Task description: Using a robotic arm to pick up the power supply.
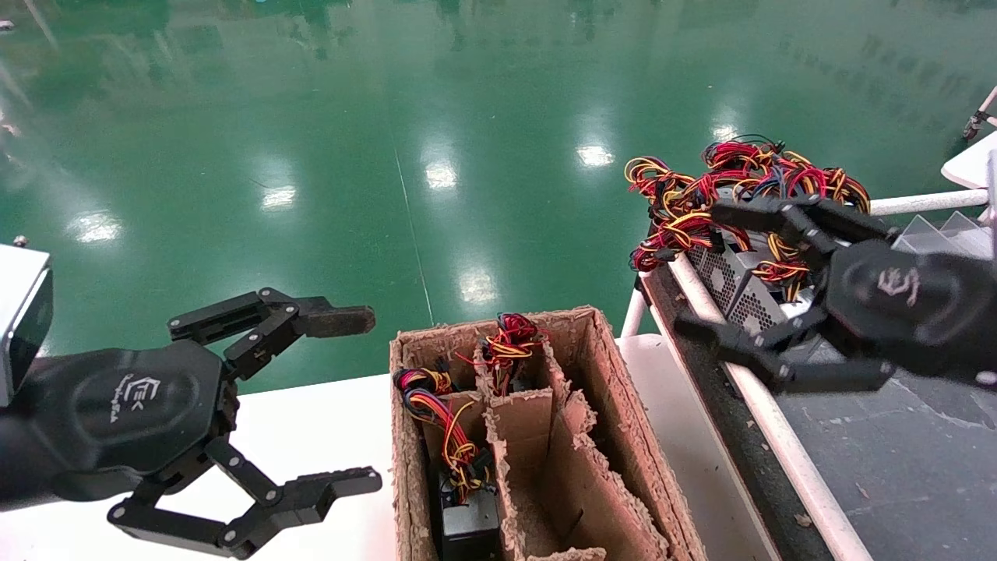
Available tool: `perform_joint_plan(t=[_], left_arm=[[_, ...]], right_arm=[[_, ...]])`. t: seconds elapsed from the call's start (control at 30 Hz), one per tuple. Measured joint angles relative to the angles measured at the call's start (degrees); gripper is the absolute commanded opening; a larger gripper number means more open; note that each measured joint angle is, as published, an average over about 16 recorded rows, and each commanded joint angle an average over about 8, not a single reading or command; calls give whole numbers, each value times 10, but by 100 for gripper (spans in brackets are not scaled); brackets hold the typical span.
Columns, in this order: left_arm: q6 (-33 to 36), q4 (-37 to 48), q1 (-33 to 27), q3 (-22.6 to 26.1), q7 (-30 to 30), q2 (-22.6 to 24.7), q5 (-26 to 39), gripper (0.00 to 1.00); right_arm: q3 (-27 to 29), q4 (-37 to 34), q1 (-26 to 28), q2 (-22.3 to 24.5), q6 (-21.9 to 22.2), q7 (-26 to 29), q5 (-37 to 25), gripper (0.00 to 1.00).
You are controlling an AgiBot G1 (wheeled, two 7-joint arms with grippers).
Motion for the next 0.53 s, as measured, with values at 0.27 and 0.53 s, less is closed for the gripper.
perform_joint_plan(t=[0.27,0.53], left_arm=[[0,0,0,0,0,0,0,100],[0,0,0,0,0,0,0,100]], right_arm=[[3,85,-43,4,-4,39,25,100],[5,131,-66,7,-6,60,38,100]])
